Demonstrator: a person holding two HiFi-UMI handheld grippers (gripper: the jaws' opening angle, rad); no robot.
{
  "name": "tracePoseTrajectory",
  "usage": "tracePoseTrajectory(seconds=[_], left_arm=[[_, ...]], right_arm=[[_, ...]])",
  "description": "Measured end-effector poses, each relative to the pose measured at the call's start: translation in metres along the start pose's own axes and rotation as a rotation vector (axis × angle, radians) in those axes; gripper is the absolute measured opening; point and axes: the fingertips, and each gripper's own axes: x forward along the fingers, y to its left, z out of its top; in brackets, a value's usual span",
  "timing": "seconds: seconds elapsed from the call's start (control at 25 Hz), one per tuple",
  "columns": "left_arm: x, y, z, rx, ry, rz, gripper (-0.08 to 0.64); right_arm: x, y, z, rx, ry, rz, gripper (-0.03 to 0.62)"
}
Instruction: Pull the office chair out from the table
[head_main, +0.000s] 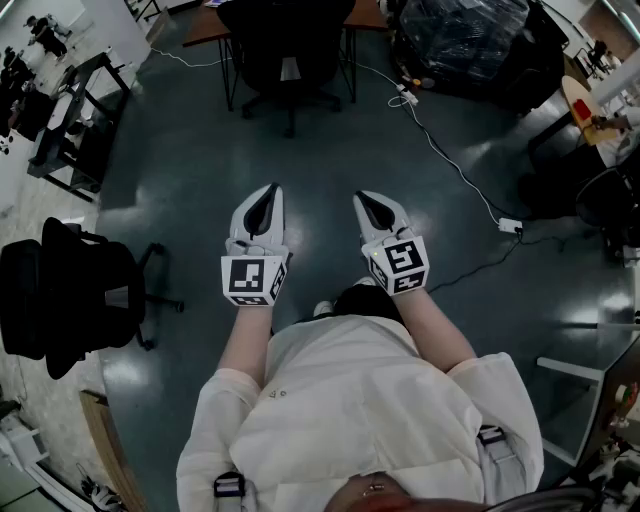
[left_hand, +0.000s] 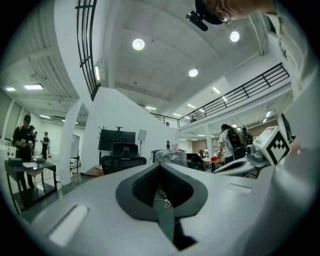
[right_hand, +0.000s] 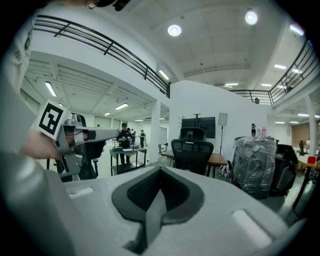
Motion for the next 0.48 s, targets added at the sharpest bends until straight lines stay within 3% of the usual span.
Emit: tracePoseTrajectory(seconds=[0.48], left_arm=[[-0.015,-0.001,-0.006,-0.005,0.000,0.013,0.014]], right_arm=[[-0.011,0.004,-0.008,-0.007,0.019,-0.029,-0.008]])
